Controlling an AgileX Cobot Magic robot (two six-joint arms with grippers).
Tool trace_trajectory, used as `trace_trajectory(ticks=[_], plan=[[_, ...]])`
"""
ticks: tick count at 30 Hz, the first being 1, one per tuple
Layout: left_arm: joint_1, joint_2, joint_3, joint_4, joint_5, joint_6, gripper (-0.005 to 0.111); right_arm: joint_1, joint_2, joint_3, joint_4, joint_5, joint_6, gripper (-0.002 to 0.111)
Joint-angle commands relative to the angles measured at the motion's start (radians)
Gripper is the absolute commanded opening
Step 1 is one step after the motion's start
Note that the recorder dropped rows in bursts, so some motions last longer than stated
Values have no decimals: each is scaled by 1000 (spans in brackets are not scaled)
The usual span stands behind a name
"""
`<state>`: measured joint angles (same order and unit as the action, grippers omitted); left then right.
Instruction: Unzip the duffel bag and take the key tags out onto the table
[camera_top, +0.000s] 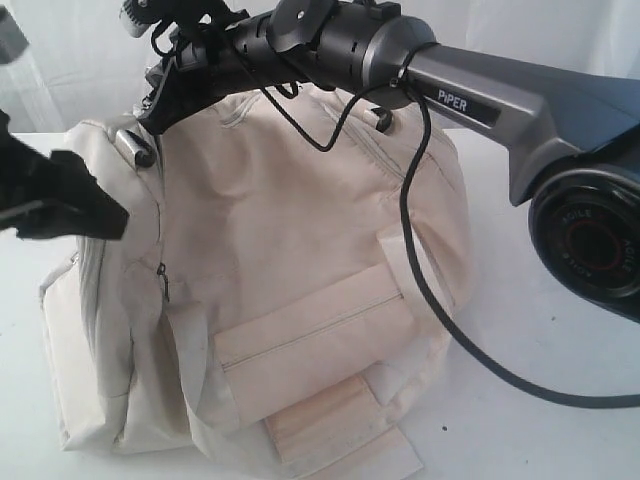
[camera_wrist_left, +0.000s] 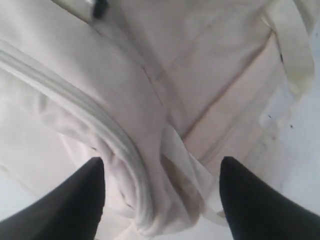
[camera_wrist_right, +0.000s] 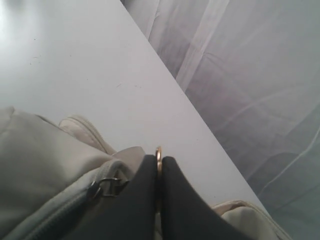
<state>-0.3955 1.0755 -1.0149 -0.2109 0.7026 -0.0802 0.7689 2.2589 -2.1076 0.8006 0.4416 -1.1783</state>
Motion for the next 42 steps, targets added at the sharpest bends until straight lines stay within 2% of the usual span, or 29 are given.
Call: trace_trajectory(ticks=[1,4,8,14,18,21,23,30,37,42], plan=[[-6,-21,-28,247,-28,-264,68,-13,-6,-8,-4,-16,6,0],[-6,2,-28,338,-92,-400,68,-13,-6,-8,-4,-16,6,0],[-6,54,-28,338,-189,-420,68,-13,-6,-8,-4,-16,8,0],[1,142,-28,352,-251,-483,68,-13,-6,-8,-4,-16,16,0],[38,170,-28,346,-212,-536,68,-13,-6,-8,-4,-16,16,0],[61,169,-28,339,-133,-643,68,-13,-6,-8,3,-16,16,0],[65,169,-28,338,-145,-676,68,-13,-6,-8,3,-16,16,0],[65,182,-28,304,-309,-684,68,-13,-6,-8,3,-10,16,0],[65,253,-28,306,-315,-685,68,-13,-6,-8,3,-10,16,0],[65,276,-28,306,-371,-685,68,-13,-6,-8,3,-1,16,0]])
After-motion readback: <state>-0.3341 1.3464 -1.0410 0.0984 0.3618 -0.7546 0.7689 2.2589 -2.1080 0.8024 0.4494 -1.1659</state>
